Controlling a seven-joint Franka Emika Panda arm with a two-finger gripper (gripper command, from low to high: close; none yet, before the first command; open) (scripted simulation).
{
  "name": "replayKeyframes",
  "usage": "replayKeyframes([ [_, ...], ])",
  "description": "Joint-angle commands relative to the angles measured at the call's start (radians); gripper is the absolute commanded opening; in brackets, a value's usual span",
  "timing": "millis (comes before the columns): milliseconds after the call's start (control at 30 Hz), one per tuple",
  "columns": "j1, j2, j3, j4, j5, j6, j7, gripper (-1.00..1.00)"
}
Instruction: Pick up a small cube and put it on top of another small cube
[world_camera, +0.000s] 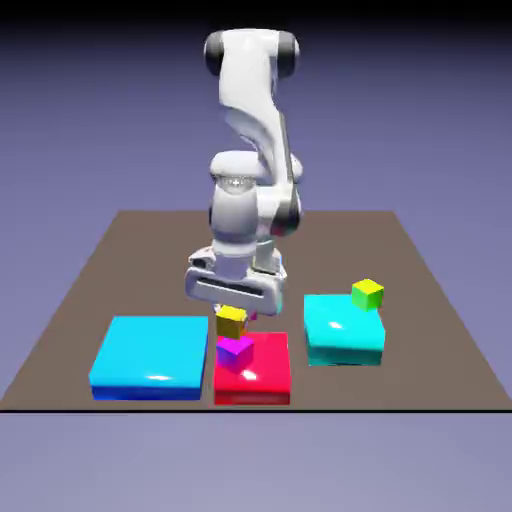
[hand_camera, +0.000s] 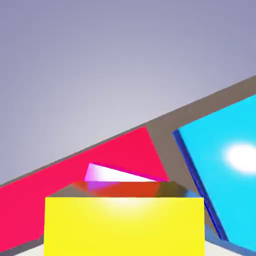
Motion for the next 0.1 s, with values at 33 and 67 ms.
replayKeyframes([
  [33,-0.002,-0.036,0.004,0.004,0.012,-0.039,-0.009,1.0],
  [67,-0.004,-0.072,0.008,0.007,0.024,-0.079,-0.018,1.0],
])
